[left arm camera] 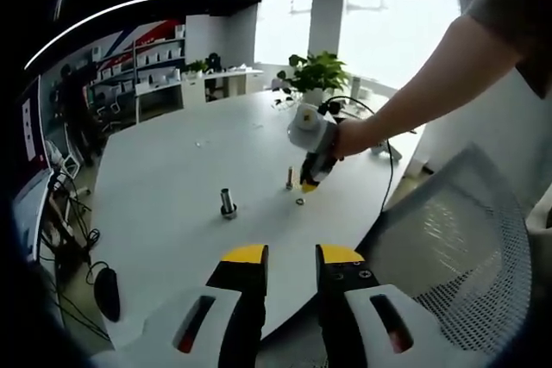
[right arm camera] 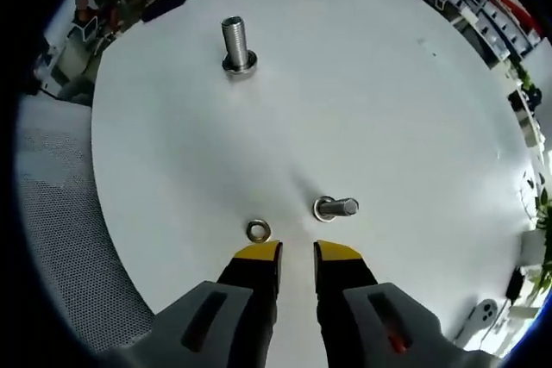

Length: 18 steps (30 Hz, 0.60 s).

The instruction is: Place the washer onto the threaded stud by aligning its center hole with the stud, sliding it down to the base, and recovering from edge contact or off-axis alignment until the washer reaches the visible bottom stop.

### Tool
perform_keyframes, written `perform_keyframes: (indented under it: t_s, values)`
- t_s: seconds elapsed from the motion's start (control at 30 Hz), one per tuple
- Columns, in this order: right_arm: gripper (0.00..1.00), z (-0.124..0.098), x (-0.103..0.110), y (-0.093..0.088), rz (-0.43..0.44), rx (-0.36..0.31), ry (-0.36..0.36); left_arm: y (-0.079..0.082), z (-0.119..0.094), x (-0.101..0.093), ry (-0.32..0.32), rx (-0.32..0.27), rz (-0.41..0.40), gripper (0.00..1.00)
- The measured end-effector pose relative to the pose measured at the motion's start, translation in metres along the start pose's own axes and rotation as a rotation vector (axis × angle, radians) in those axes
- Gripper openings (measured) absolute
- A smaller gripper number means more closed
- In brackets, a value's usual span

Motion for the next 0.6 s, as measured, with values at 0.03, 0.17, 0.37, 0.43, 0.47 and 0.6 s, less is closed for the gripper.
perform_keyframes:
  t_s: [0.03,0.17,0.37,0.43,0.47,0.6]
  values:
    - [0.17,0.000,0.000,0.000,0.000,-0.003,0.004,0.000,0.000,0.000,0.000,0.000,0.001,0.20]
    - [0.18,0.005,0.000,0.000,0.008,-0.005,0.024,0.000,0.000,0.000,0.003,0.001,0.003,0.20]
    - [0.20,0.010,0.004,0.000,0.009,-0.014,0.050,0.000,0.000,0.000,0.004,0.003,0.005,0.20]
    - [0.21,0.011,0.006,0.000,0.007,-0.015,0.054,-0.001,0.000,0.000,0.004,0.003,0.004,0.20]
    - [0.21,0.013,0.007,0.000,0.003,-0.013,0.055,0.000,0.000,0.000,0.004,0.003,0.004,0.20]
    - [0.21,0.016,0.011,0.002,-0.005,-0.013,0.064,-0.001,0.000,0.000,0.004,0.003,0.003,0.20]
Point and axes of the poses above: the point that each gripper's makers call its tool centre point, and the gripper's own axes: z roughly forward along the fingers, x roughly to its left, y roughly out of its top, the point moved 4 cm from there along -z, roughly backward along the fingers, and after that the axes turned 10 degrees about -x, right-handed, at the moved point
